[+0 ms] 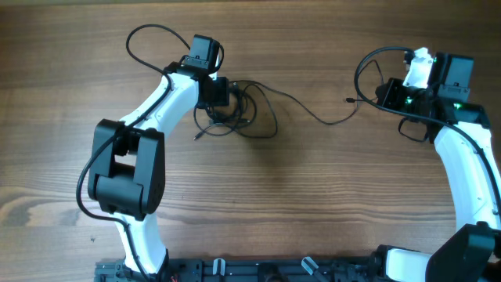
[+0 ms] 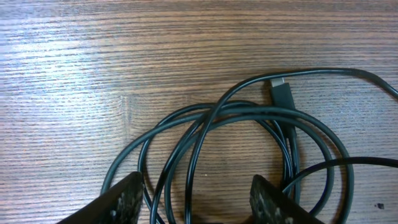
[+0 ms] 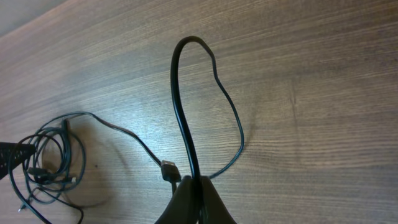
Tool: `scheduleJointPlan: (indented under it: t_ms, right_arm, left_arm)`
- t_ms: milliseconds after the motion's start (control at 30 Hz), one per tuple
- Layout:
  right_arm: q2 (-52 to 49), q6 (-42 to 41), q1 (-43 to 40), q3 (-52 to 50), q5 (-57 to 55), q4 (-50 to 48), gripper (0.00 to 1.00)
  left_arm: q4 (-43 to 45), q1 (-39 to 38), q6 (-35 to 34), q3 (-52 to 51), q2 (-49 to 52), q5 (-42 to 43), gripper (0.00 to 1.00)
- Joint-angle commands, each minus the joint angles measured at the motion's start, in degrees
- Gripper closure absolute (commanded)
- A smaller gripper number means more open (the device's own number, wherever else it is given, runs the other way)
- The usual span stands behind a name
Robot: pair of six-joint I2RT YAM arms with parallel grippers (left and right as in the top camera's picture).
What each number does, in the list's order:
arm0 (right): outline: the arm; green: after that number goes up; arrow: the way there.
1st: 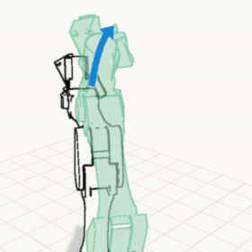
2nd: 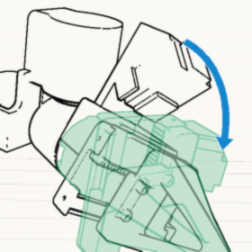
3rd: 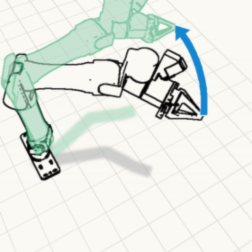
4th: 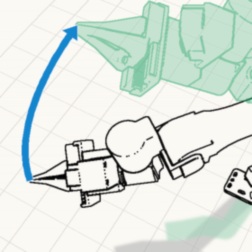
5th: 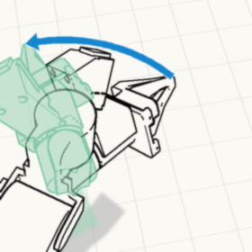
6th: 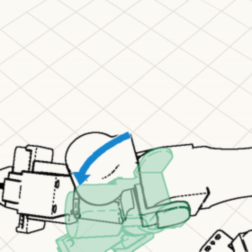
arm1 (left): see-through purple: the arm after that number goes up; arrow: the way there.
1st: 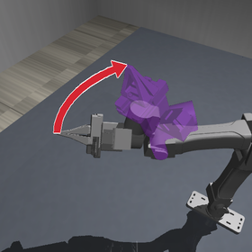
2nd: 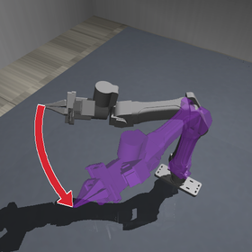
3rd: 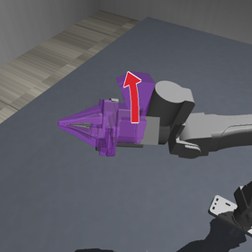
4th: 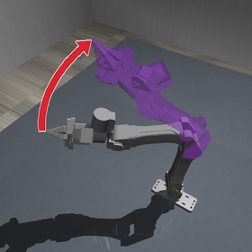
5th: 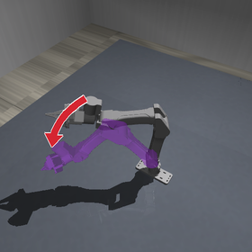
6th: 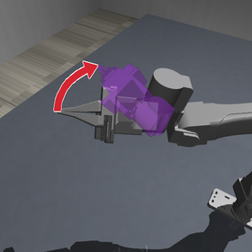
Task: Untangle cables
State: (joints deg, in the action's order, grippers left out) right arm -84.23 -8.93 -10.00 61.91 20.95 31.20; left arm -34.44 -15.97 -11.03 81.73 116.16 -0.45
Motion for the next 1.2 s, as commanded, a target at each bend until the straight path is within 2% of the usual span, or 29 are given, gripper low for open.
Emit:
scheduleJointPlan:
  t_ms: [0,167,800,833,867,900,1067,1167]
  right_arm:
    - [-0.59,-0.24,0.07,1.03,0.92,1.11,0.96]
    - [-0.59,-0.20,0.07,1.03,0.92,1.31,0.96]
    - [-0.59,-0.22,0.07,1.03,0.96,1.01,0.96]
    - [-0.59,-0.22,0.07,1.03,0.94,1.01,0.96]
    - [-0.59,-0.22,0.07,1.03,0.94,1.01,0.96]
    - [-0.59,-0.22,0.07,1.03,0.94,1.01,0.96]
    - [-0.59,-0.22,0.07,1.03,0.70,1.01,0.96]
    - [-0.59,-0.07,0.07,1.03,-2.62,1.09,0.96]
  left_arm:
    - [0.13,0.07,0.31,-0.04,0.28,-1.16,0.44]
    - [-0.39,0.07,0.26,-0.09,0.28,-1.11,0.55]
    - [2.51,0.07,0.28,-3.96,1.20,-1.14,0.57]
    - [2.56,0.07,0.28,-3.96,1.20,-1.11,0.60]
    - [2.69,0.07,0.28,-3.96,1.20,-1.11,0.74]
    - [2.67,0.07,0.28,-3.96,1.20,-1.11,0.96]
    - [2.54,-0.04,0.07,-3.78,0.55,-0.46,0.96]
    - [2.47,-0.79,0.07,-3.72,-5.42,0.85,0.96]
